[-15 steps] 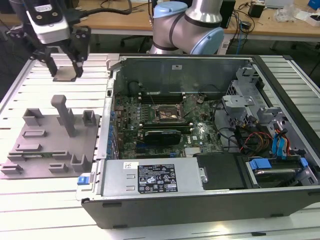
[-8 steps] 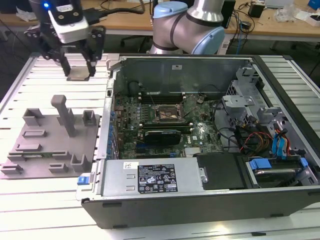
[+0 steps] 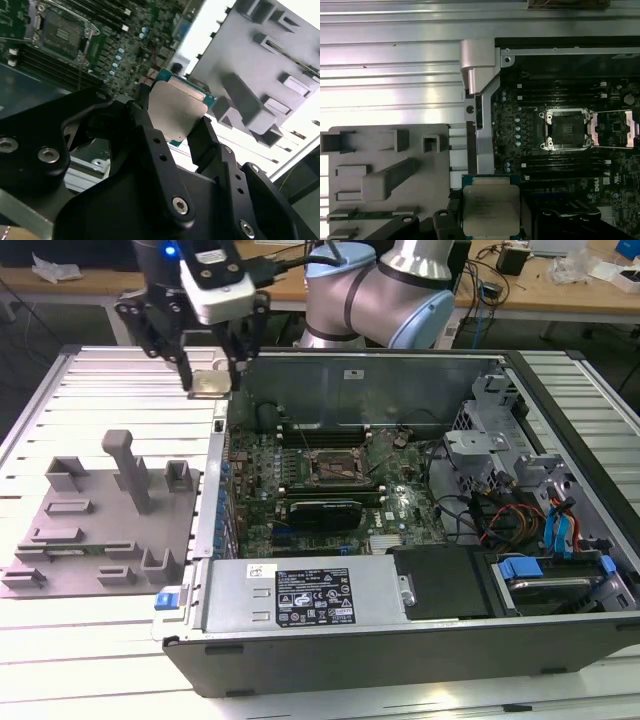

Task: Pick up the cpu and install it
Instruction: 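Pick up the cpu and move it towards the insertion slot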

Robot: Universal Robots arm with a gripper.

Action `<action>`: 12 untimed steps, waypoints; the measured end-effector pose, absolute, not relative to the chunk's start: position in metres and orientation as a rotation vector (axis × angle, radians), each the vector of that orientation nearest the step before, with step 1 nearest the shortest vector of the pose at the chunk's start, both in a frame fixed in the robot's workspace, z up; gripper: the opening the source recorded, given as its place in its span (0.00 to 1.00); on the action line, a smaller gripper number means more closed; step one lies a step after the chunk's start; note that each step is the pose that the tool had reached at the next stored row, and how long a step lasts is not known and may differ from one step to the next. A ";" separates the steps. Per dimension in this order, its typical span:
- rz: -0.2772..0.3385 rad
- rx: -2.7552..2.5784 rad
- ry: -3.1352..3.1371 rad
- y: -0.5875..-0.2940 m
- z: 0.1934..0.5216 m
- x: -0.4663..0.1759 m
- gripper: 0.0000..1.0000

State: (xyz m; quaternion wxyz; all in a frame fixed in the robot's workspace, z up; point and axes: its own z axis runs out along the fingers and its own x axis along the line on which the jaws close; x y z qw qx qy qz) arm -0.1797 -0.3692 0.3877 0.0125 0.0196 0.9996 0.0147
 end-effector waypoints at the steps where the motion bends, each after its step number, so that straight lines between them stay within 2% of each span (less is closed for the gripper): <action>1: 0.046 0.061 3.116 -0.369 0.388 -0.175 0.55; 12: 0.046 0.053 3.116 -0.365 0.388 -0.117 0.55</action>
